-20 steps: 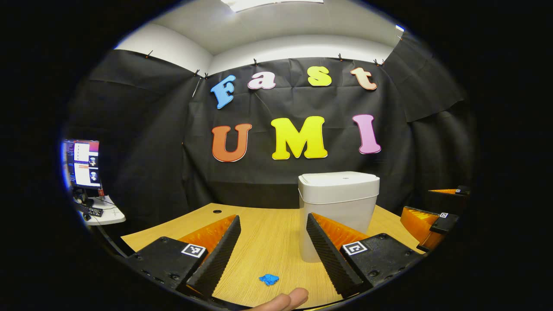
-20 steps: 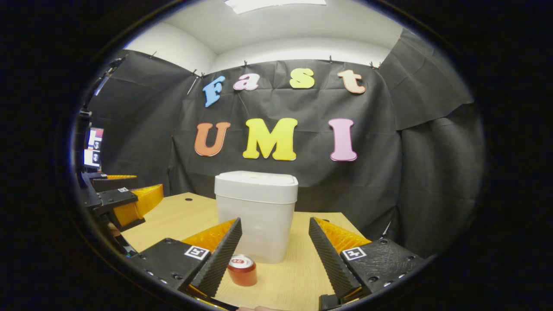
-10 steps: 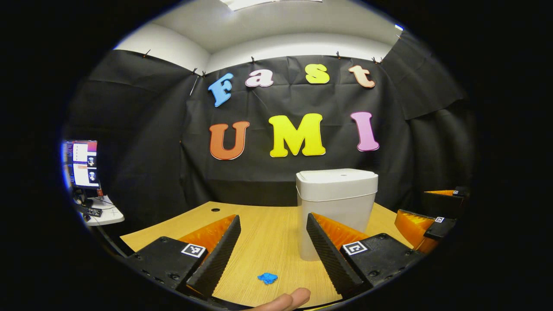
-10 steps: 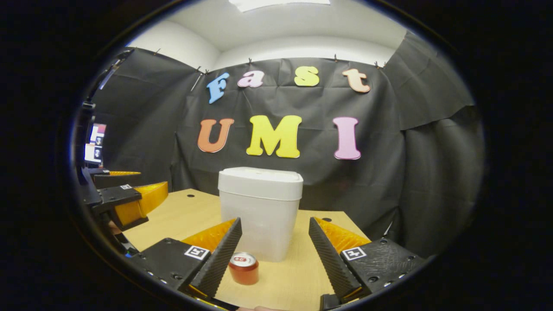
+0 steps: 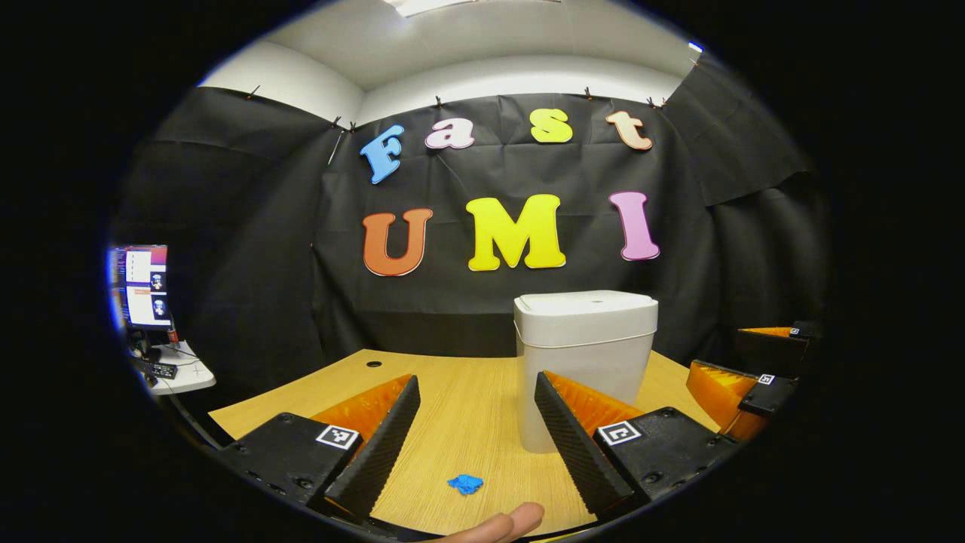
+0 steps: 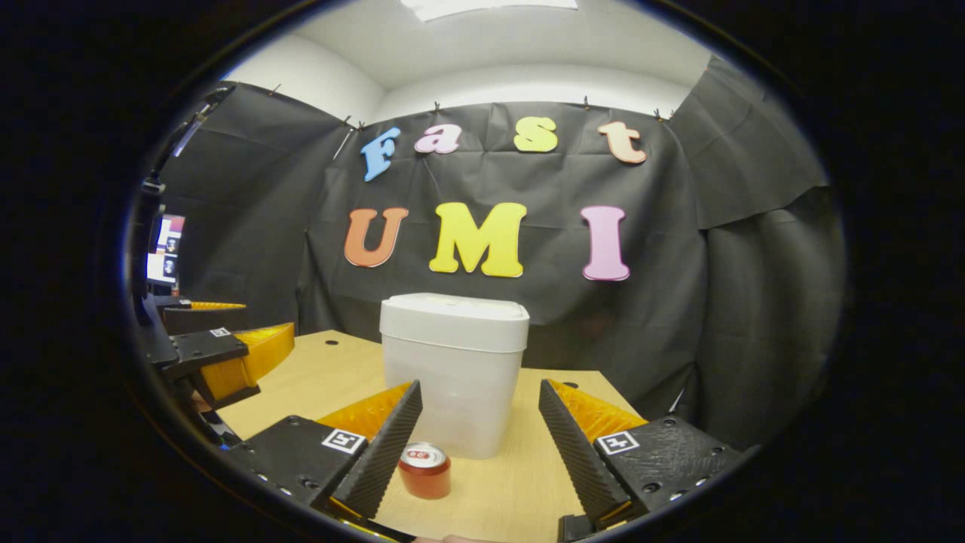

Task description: Press the lid of the desktop garbage bin to open it, pick up the crumpled paper on the desktop and throw it into the bin, then pick up the pop can on the desktop and drop it into the bin, and finally close the garbage bin lid.

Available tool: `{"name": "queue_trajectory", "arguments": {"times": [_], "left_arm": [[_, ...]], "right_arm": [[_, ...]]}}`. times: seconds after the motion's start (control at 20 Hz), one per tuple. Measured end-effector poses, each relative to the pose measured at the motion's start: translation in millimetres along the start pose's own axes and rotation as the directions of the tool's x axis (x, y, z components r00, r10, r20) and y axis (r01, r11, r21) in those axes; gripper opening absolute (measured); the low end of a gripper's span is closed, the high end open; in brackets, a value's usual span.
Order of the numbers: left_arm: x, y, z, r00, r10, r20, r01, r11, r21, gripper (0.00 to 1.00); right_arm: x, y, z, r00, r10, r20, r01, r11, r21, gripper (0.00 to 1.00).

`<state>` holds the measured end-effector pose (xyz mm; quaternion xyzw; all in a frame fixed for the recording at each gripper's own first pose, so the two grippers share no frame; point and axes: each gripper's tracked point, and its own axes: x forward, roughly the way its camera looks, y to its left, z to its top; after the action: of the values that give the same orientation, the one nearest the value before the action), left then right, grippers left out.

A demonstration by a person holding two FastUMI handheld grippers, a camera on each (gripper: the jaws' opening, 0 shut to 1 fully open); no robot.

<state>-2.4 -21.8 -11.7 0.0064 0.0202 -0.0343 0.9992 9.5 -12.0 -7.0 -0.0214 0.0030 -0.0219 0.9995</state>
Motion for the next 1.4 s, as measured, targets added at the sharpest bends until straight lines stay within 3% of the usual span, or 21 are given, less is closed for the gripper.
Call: {"name": "queue_trajectory", "arguments": {"times": [0.35, 0.4, 0.5, 0.55, 0.75, 0.85, 0.9, 0.95, 1.05, 1.25, 1.4], "left_arm": [[2.4, 4.6, -2.2, 1.000, 0.004, -0.012, -0.004, 1.000, -0.009, 0.99], [3.1, 5.3, -2.8, 1.000, 0.006, -0.014, -0.006, 1.000, -0.010, 0.99], [4.5, 8.0, -3.8, 1.000, 0.011, -0.021, -0.011, 1.000, -0.016, 0.99], [5.7, 8.2, -5.3, 1.000, 0.009, -0.023, -0.010, 1.000, -0.016, 0.99], [8.8, 13.3, -5.5, 0.999, 0.017, -0.029, -0.018, 1.000, -0.020, 0.99], [11.0, 14.3, -7.9, 0.999, 0.016, -0.036, -0.017, 1.000, -0.024, 0.99], [11.5, 15.7, -9.3, 0.999, 0.018, -0.044, -0.019, 1.000, -0.022, 0.99], [11.4, 16.8, -10.8, 0.999, 0.020, -0.048, -0.021, 1.000, -0.022, 0.99], [15.3, 20.6, -12.6, 0.998, 0.023, -0.057, -0.025, 0.999, -0.028, 0.99], [18.4, 26.0, -12.9, 0.998, 0.026, -0.064, -0.028, 0.999, -0.031, 0.99], [19.6, 32.7, -11.4, 0.998, 0.036, -0.060, -0.037, 0.999, -0.023, 0.99]], "right_arm": [[26.1, -9.9, 25.8, 0.999, -0.035, 0.005, 0.035, 0.998, 0.061, 0.92], [31.7, -10.3, 31.1, 0.999, -0.036, 0.005, 0.035, 0.997, 0.066, 0.82], [42.2, -6.1, 40.1, 1.000, -0.023, 0.009, 0.022, 0.997, 0.072, 0.71], [46.9, -2.2, 45.2, 1.000, -0.009, 0.018, 0.007, 0.997, 0.074, 0.71], [72.7, 5.1, 57.1, 1.000, 0.009, -0.005, -0.008, 0.998, 0.066, 0.53], [85.5, 9.4, 66.2, 1.000, 0.005, 0.001, -0.005, 0.999, 0.050, 0.33], [97.4, 10.6, 70.3, 1.000, -0.001, 0.005, 0.001, 1.000, 0.030, 0.12], [100.8, 13.5, 73.5, 1.000, -0.011, 0.009, 0.011, 1.000, 0.006, 0.12], [109.7, 25.9, 78.1, 1.000, 0.017, -0.001, -0.017, 1.000, -0.015, 0.01], [131.4, 48.0, 86.1, 0.994, 0.094, -0.054, -0.089, 0.993, 0.080, 0.00], [143.7, 50.8, 89.6, 0.993, 0.083, -0.084, -0.080, 0.996, 0.044, 0.00]]}}
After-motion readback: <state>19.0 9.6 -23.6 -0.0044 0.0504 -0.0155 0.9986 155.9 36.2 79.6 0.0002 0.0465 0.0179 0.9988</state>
